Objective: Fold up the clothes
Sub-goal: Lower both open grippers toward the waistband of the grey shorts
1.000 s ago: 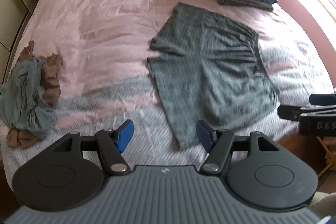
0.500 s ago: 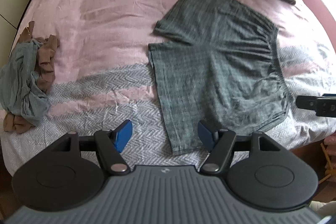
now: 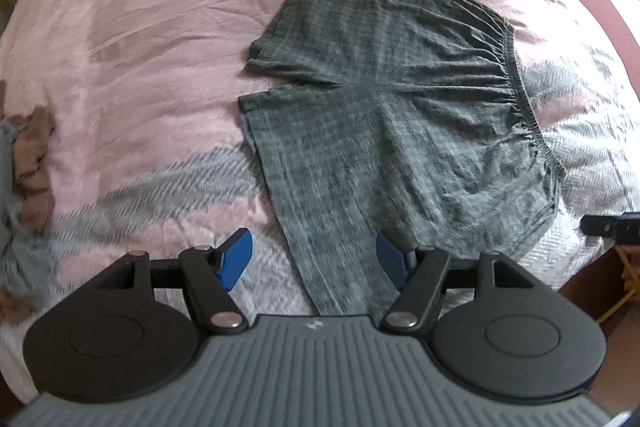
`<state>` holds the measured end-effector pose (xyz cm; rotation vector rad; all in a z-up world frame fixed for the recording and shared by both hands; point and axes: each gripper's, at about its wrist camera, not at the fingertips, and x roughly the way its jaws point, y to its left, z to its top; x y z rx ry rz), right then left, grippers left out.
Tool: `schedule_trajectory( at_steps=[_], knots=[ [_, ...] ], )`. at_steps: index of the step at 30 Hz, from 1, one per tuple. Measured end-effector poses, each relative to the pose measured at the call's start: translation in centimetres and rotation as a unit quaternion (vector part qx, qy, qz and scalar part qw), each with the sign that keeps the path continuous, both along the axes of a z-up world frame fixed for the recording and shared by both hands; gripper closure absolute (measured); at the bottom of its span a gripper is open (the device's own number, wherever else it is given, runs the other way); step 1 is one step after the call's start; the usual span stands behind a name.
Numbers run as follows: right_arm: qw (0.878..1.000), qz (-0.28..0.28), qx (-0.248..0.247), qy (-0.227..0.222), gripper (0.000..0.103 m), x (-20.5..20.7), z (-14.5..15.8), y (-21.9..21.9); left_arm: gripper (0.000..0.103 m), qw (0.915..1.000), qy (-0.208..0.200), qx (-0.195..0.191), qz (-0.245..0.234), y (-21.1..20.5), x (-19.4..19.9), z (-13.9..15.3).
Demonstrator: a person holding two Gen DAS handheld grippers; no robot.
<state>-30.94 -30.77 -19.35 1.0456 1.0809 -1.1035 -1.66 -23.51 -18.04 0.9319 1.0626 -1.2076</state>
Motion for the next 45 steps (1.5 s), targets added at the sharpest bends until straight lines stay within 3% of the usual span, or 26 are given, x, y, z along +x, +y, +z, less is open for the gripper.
schedule_trajectory(
  at_steps=[13,31,33,35,41,45],
  knots=[
    [0.996,-0.048,-0.067,-0.016,0.012,0.5,-2.4,-5.8,0.045,0.9906,0.032,-0.071,-0.112,-6.8,4.1,-3.4],
    [0.983,0.087,-0.15,-0.053,0.013,4.6,-5.6,-17.9,0.057,0.9493,0.046,-0.122,-0.286,-19.9,4.3,-8.1],
    [0.981,0.098,-0.156,-0.057,0.016,4.8,-5.8,-19.4,0.058,0.9429,0.042,-0.126,-0.306,-21.7,4.5,-8.1],
    [0.98,0.107,-0.155,-0.059,0.031,4.8,-6.0,-21.3,0.059,0.9365,0.038,-0.126,-0.325,-23.6,4.6,-8.1],
    [0.975,0.144,-0.148,-0.08,0.032,5.2,-6.8,-27.0,0.06,0.9014,0.027,-0.126,-0.413,-30.7,4.1,-8.3],
    [0.969,0.188,-0.131,-0.09,0.037,5.9,-8.0,-29.9,0.061,0.8829,0.035,-0.118,-0.453,-35.6,3.3,-9.1]
  ],
)
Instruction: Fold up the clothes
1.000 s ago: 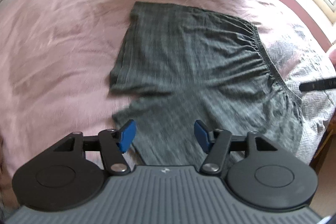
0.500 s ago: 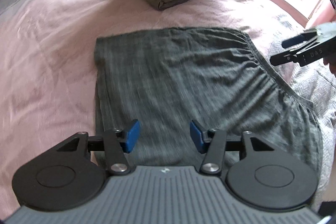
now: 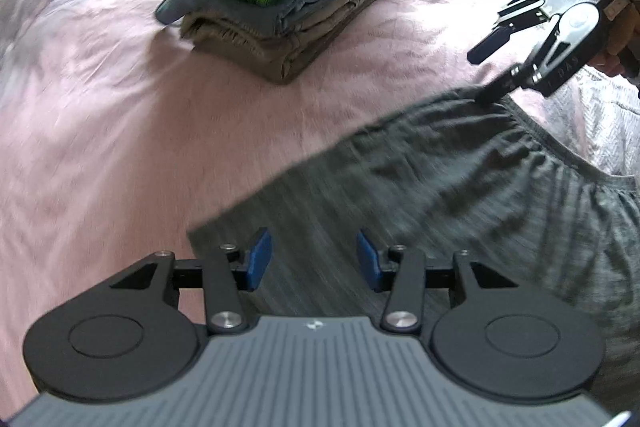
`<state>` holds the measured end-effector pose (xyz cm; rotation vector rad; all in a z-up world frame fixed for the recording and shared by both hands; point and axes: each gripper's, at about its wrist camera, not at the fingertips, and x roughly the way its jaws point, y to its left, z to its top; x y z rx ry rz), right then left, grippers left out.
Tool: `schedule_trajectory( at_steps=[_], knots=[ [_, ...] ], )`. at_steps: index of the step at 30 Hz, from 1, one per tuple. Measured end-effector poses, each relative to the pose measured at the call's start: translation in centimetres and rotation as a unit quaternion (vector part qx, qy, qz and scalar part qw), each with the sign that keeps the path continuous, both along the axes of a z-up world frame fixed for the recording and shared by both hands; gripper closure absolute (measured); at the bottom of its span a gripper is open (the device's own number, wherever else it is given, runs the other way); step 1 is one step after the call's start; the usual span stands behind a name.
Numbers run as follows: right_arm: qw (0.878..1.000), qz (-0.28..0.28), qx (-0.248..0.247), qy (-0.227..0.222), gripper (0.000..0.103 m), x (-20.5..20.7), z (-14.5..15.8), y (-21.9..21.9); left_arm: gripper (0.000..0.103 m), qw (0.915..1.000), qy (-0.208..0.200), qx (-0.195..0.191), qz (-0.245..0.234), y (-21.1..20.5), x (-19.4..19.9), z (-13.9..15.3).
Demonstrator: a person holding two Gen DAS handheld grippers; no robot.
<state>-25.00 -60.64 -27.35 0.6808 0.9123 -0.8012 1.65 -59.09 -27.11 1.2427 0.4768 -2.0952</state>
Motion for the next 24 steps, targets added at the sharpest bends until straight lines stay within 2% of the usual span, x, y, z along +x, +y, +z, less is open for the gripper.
schedule_trajectory(
  at_steps=[5,8,12,16,17,19,21,22,24],
  knots=[
    [0.999,0.019,0.033,0.006,0.04,-0.4,-2.1,-2.7,0.061,0.998,-0.021,0.018,-0.058,-5.0,-1.1,-2.5],
    [0.998,0.022,0.061,-0.011,0.046,-1.4,-3.0,-3.9,0.062,0.9947,-0.034,0.036,-0.09,-7.2,-1.3,-3.9],
    [0.995,0.032,0.093,-0.033,0.049,-2.7,-3.9,-5.0,0.064,0.9862,-0.048,0.075,-0.14,-9.5,-1.5,-5.6],
    [0.991,0.04,0.119,-0.056,0.052,-3.3,-4.5,-6.0,0.068,0.9775,-0.06,0.111,-0.169,-10.9,-1.5,-7.1],
    [0.989,0.041,0.125,-0.062,0.055,-3.4,-4.6,-6.3,0.07,0.9757,-0.06,0.119,-0.174,-11.2,-1.5,-7.4],
    [0.987,0.044,0.14,-0.068,0.065,-3.3,-5.0,-6.7,0.081,0.9718,-0.059,0.134,-0.184,-11.7,-1.7,-7.9],
    [0.985,0.051,0.148,-0.067,0.068,-2.7,-5.2,-7.0,0.091,0.9656,-0.065,0.147,-0.205,-11.5,-2.2,-8.3],
    [0.986,0.059,0.147,-0.061,0.079,-2.3,-5.3,-6.9,0.097,0.9621,-0.073,0.144,-0.22,-11.1,-2.5,-8.4],
    [0.986,0.07,0.145,-0.047,0.091,-1.5,-5.2,-6.7,0.1,0.9573,-0.087,0.131,-0.242,-10.3,-2.9,-8.5]
  ],
)
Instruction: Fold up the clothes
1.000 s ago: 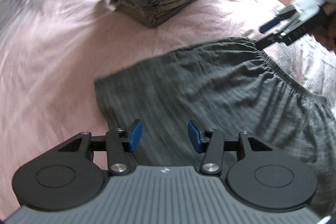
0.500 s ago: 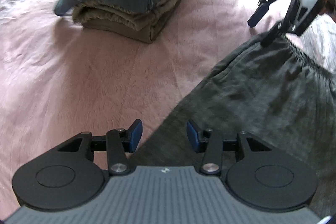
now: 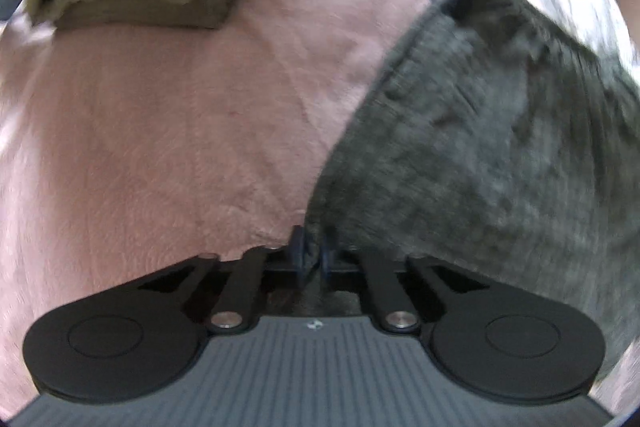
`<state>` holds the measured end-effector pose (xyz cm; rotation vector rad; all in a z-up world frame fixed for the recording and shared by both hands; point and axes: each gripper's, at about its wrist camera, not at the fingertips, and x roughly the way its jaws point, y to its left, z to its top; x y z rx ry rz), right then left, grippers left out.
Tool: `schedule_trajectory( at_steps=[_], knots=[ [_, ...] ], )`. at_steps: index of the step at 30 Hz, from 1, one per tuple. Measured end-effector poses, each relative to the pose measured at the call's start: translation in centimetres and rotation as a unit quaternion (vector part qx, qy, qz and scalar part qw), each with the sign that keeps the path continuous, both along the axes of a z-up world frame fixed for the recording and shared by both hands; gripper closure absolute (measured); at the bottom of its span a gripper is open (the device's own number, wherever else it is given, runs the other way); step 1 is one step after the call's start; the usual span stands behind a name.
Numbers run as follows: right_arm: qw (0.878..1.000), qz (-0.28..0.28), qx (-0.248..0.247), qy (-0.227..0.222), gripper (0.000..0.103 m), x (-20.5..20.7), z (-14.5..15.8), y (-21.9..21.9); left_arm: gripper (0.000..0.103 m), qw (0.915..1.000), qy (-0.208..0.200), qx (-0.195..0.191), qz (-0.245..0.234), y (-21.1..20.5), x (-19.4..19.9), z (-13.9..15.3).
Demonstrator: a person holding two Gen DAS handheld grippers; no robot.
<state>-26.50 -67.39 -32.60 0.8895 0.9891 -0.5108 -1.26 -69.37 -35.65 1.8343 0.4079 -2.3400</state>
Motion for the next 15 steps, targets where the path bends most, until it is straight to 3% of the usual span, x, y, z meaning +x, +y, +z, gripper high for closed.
schedule_trajectory(
  at_steps=[8,15],
  knots=[
    [0.998,0.013,-0.05,0.036,0.096,0.7,1.2,1.7,0.103,0.9974,-0.005,-0.073,0.0,2.9,0.6,1.0],
    [0.988,0.039,-0.13,0.079,0.097,2.3,3.6,4.8,0.103,0.9902,-0.004,-0.13,0.051,6.7,0.8,3.1]
  ],
)
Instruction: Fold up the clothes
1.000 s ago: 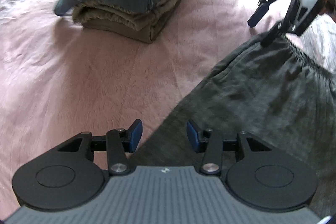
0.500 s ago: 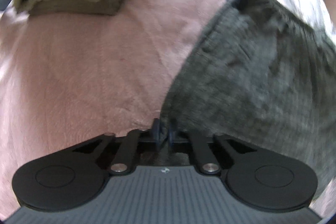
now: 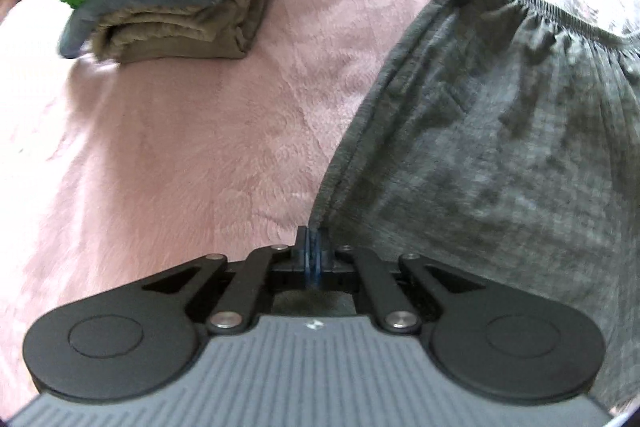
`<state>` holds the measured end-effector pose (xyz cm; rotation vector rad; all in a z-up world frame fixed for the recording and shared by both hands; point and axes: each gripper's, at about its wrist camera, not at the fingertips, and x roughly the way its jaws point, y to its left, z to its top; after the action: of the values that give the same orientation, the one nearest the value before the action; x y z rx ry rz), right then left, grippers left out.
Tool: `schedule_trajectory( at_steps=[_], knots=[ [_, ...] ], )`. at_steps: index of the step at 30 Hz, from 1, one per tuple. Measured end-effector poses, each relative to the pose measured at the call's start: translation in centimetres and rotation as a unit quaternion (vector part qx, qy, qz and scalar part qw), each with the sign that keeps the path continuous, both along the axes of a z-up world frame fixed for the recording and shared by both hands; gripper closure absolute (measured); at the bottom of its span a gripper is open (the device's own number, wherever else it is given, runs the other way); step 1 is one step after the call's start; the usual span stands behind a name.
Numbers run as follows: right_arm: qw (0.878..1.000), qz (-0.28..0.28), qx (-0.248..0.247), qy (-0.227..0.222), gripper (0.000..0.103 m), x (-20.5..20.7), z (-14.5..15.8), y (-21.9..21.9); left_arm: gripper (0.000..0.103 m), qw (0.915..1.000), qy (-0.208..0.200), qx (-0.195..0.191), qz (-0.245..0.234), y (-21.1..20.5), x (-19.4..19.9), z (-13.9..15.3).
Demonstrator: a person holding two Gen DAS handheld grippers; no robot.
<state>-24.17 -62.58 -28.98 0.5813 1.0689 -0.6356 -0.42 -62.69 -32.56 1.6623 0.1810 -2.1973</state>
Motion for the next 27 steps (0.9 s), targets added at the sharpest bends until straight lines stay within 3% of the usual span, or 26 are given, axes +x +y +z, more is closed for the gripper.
schedule_trajectory(
  at_steps=[10,14,18,20,22,23,26,27],
  knots=[
    [0.992,0.043,-0.114,0.03,0.098,1.0,5.9,10.5,0.103,0.9925,0.019,-0.056,0.108,12.5,1.0,5.6],
    [0.983,0.082,-0.155,0.052,0.098,1.3,6.6,16.7,0.103,0.9795,0.056,-0.059,0.184,20.4,1.3,7.5],
    [0.971,0.141,-0.178,0.076,0.098,0.8,6.0,23.3,0.103,0.9626,0.071,-0.048,0.257,27.8,0.3,7.0],
    [0.962,0.172,-0.183,0.103,0.098,0.6,4.8,26.3,0.103,0.9497,0.076,-0.028,0.302,30.8,-0.1,6.1],
    [0.957,0.186,-0.172,0.141,0.098,0.1,3.1,28.5,0.102,0.9313,0.081,-0.002,0.355,33.4,-0.4,4.7],
    [0.955,0.183,-0.171,0.157,0.098,-0.2,2.3,29.3,0.1,0.9193,0.087,0.008,0.384,34.3,-0.2,4.2],
    [0.968,0.128,-0.149,0.159,0.097,-1.6,1.8,30.1,0.096,0.8772,0.103,0.04,0.467,37.0,0.3,2.9],
    [0.977,0.091,-0.131,0.14,0.097,-2.2,2.2,29.9,0.093,0.856,0.12,0.053,0.5,37.7,1.0,2.8]
  ],
)
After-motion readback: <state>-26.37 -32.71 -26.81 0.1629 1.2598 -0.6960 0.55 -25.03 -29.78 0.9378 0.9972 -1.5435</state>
